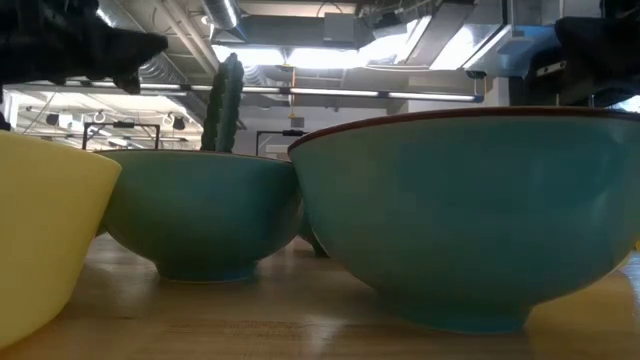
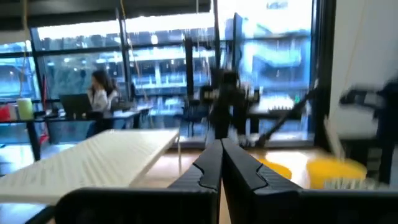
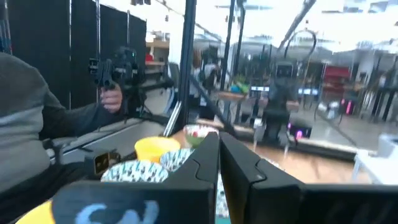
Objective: Pick & Place Mini bowls
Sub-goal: Put the top red patterned bowl on the shelf
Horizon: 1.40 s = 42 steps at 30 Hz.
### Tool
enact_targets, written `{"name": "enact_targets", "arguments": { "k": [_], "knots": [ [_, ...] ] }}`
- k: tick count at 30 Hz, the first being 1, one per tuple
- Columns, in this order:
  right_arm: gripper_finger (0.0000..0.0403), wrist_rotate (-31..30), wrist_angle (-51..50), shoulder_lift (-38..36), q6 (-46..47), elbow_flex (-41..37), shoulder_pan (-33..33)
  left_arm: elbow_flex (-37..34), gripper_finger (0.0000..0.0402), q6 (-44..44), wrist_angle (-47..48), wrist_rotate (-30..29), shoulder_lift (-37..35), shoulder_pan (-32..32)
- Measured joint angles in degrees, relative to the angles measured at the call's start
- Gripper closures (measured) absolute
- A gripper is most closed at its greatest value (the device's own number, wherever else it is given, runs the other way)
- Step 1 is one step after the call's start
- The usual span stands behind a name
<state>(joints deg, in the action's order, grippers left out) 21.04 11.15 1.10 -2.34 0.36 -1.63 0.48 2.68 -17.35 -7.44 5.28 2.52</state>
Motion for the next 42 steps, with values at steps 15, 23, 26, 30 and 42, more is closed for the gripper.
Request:
{"name": "enact_targets", "arguments": {
  "k": [15,23,26,30,42],
  "knots": [
    [0.0386,-13.1,1.0,0.2,-8.6,0.0,0.0,0.0,0.0398,17.9,-5.4,-3.8,0.2,0.0],
    [0.0398,-16.7,14.8,0.2,-17.7,0.0,0.0,2.2,0.0398,28.2,-8.6,-2.3,0.4,-0.1],
    [0.0397,-21.4,12.9,0.3,-17.2,0.0,0.0,2.2,0.0398,26.9,-7.5,-1.8,0.8,-0.1],
    [0.0399,-23.1,12.5,1.5,-15.8,0.0,0.0,2.2,0.0398,25.3,-5.6,-0.6,3.7,-0.1],
    [0.0381,-22.8,13.1,6.0,-9.5,0.0,0.0,8.0,0.0398,32.0,-15.9,-7.9,16.3,-0.2]
  ]
}}
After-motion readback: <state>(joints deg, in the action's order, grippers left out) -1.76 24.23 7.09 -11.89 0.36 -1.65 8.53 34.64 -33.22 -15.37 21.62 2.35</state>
